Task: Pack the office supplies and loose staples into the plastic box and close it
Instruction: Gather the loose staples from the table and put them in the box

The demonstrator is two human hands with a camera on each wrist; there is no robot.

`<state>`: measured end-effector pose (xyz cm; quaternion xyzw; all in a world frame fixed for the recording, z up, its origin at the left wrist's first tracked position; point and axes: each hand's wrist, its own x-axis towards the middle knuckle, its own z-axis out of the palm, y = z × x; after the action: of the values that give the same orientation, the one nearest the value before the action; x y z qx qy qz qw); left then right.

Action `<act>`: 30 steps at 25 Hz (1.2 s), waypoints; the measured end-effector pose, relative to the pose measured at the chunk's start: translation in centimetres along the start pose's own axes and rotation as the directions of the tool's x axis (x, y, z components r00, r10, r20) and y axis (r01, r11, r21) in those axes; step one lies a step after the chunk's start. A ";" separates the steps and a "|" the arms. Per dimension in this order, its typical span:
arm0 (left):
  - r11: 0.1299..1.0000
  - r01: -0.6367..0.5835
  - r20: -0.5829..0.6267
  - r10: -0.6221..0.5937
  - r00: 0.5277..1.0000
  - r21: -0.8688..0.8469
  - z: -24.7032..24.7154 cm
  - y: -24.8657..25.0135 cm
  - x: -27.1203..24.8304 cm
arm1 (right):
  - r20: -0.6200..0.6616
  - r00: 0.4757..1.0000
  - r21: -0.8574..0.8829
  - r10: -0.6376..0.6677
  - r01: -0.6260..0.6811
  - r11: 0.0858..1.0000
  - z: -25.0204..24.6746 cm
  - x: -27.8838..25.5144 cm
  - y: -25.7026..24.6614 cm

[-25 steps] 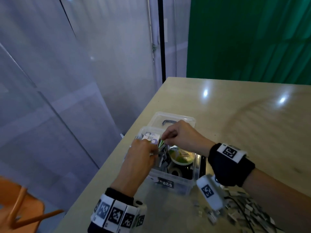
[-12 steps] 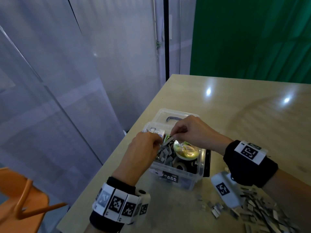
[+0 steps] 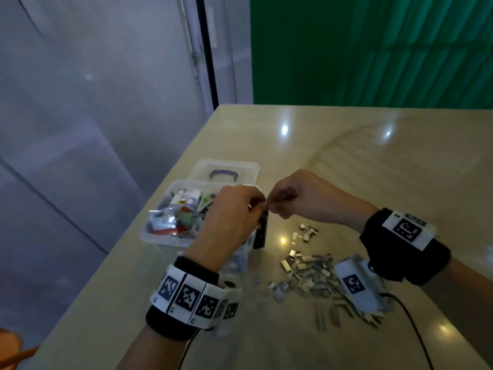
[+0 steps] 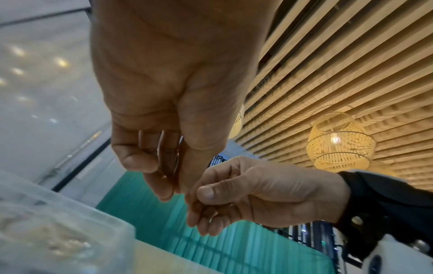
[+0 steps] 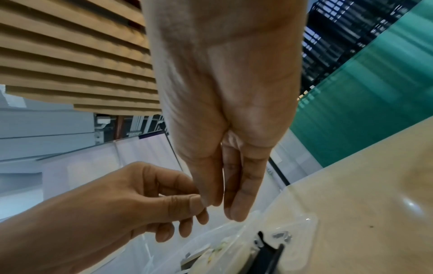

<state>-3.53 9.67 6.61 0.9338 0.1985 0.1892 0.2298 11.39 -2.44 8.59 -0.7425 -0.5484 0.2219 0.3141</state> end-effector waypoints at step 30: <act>0.991 0.135 0.406 -0.132 0.904 0.021 16.9 0.8 -0.1 | 0.020 0.933 -0.251 0.361 -0.345 0.905 5.4 -6.7 12.8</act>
<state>4.15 3.01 -6.92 0.9361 0.2092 -0.0245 0.2818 14.35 -10.18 -4.42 -0.8545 -0.4382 0.2303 0.1572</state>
